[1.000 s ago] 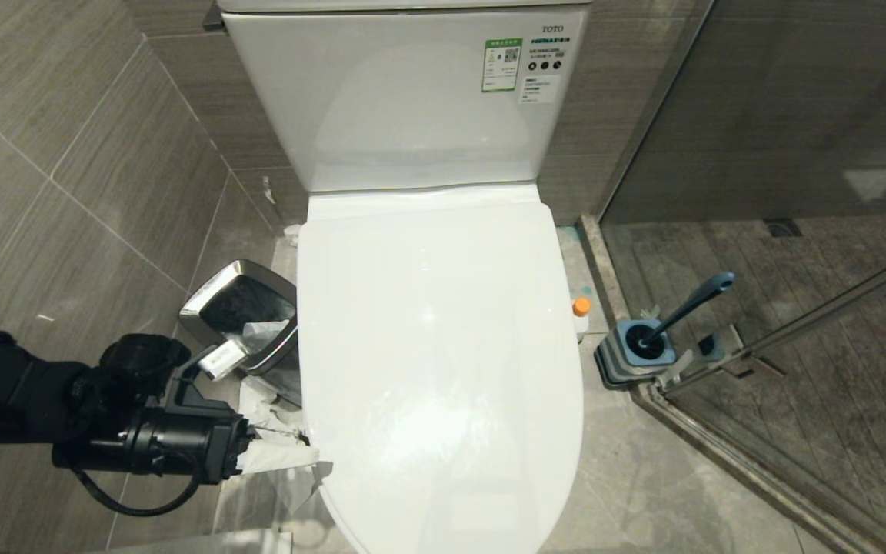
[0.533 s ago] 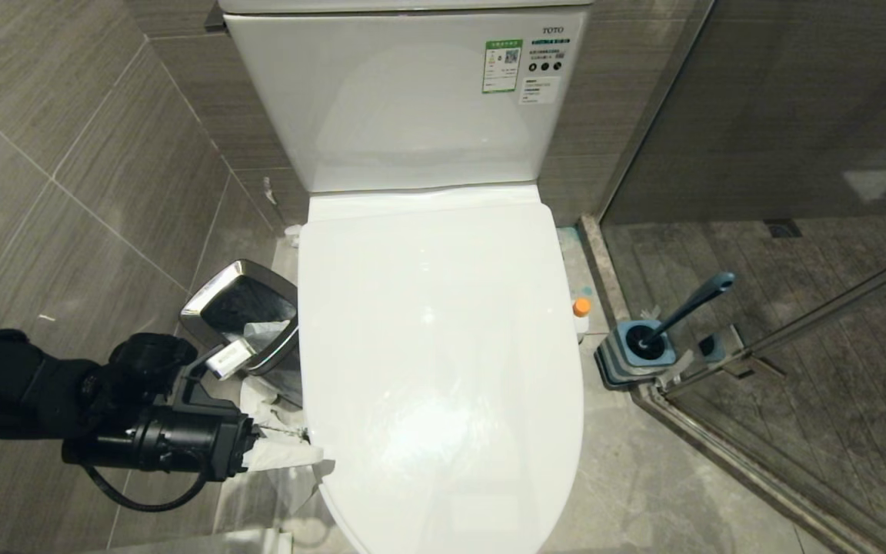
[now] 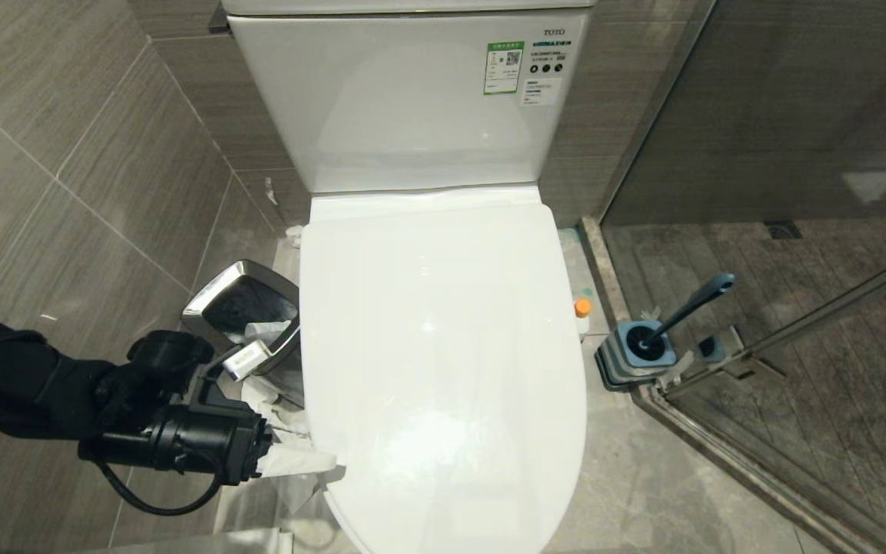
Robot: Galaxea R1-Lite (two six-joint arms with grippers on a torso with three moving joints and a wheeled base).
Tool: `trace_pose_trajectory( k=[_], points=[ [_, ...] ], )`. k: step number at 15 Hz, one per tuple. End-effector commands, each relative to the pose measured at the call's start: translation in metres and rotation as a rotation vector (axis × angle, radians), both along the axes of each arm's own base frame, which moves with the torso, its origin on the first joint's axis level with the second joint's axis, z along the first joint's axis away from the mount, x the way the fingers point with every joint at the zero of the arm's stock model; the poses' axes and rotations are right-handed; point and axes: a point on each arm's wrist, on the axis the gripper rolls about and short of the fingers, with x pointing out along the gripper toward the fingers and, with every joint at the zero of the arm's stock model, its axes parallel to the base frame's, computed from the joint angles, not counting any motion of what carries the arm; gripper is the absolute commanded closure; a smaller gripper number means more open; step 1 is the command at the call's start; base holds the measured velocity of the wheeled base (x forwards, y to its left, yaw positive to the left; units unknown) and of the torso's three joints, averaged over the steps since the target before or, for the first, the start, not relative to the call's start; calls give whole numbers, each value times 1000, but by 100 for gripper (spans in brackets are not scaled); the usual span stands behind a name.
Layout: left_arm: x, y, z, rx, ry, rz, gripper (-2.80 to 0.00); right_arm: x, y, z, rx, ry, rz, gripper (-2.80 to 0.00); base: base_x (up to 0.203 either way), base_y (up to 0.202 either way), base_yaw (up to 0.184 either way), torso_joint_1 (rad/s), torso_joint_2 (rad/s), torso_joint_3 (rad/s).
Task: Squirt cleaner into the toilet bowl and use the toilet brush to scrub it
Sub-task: Use the left hand to lift the toilet lid slightly
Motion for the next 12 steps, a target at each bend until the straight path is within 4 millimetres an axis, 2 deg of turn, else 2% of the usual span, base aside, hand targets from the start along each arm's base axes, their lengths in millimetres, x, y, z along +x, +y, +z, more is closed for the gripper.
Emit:
trace_pose_trajectory(
  k=[1, 6, 12],
  points=[
    [1, -3, 0, -11, 9, -10, -280, 0, 0, 0, -1, 2, 1, 0, 0, 0, 0, 0, 0, 0],
    [-3, -3, 14, -154, 17, -64, -280, 0, 0, 0, -1, 2, 1, 0, 0, 0, 0, 0, 0, 0],
    [-20, -2, 33, -260, 41, -115, -280, 0, 0, 0, -1, 2, 1, 0, 0, 0, 0, 0, 0, 0]
  ],
)
